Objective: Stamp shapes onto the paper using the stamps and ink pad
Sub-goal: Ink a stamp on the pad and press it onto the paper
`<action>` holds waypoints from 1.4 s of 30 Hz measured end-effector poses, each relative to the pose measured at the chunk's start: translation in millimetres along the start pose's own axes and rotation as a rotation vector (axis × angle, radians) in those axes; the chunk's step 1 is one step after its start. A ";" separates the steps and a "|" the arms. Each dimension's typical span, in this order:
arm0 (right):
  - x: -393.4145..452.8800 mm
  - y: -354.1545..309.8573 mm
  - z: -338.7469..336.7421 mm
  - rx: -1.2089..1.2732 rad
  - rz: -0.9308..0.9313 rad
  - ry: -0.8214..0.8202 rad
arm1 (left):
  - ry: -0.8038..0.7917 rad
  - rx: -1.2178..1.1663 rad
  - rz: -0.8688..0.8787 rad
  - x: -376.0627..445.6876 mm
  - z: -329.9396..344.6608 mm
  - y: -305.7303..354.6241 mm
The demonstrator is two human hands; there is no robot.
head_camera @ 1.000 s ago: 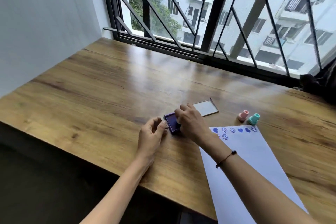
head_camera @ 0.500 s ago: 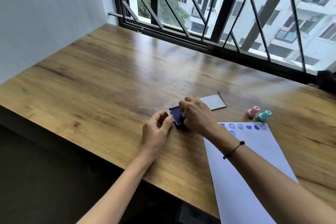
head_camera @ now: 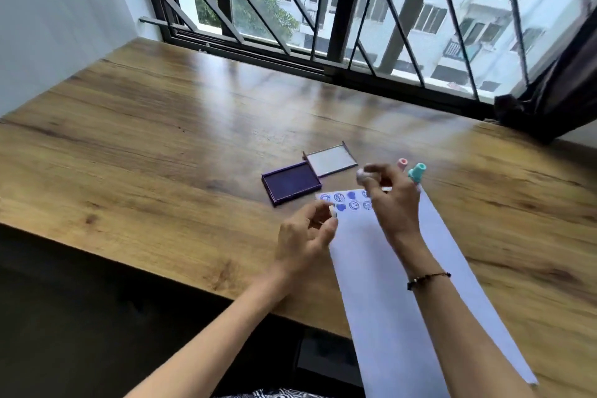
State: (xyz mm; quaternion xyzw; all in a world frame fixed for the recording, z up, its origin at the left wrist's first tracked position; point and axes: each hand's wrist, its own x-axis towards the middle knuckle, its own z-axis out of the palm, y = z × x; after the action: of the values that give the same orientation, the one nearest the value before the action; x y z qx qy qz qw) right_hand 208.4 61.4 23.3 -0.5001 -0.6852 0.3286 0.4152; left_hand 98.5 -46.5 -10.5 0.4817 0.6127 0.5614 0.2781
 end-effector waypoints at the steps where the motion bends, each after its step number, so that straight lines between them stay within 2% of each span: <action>1: -0.8 9.3 -14.8 -0.016 0.046 0.024 | -0.043 0.034 0.037 0.8 9.2 4.6; 3: 0.6 24.6 -34.7 -0.151 0.071 0.012 | -0.117 0.072 0.077 4.3 25.2 12.0; 6: 5.2 32.2 -40.9 -0.363 -0.027 -0.105 | -0.191 0.130 0.061 8.2 39.2 14.9; 10: 11.4 30.2 -35.3 -0.606 -0.181 -0.276 | -0.198 0.165 0.019 8.7 39.7 10.3; 14: 13.2 27.6 -35.0 -0.736 -0.222 -0.331 | -0.174 0.173 0.021 8.1 38.6 10.3; 29: 13.6 26.8 -30.0 -0.941 -0.344 -0.377 | -0.161 0.138 0.021 8.9 39.4 8.0; 34: 19.5 23.0 -25.2 -0.956 -0.347 -0.451 | -0.149 0.122 0.011 9.9 41.8 6.0; 42: 22.7 27.2 -21.7 -0.911 -0.335 -0.425 | -0.153 0.127 0.009 9.9 43.8 5.6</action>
State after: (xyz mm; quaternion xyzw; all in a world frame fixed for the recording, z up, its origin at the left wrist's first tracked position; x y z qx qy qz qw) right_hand 235.5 91.7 14.8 -0.4359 -0.8981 0.0212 0.0546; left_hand 135.0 -19.7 -12.6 0.5429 0.6217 0.4842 0.2904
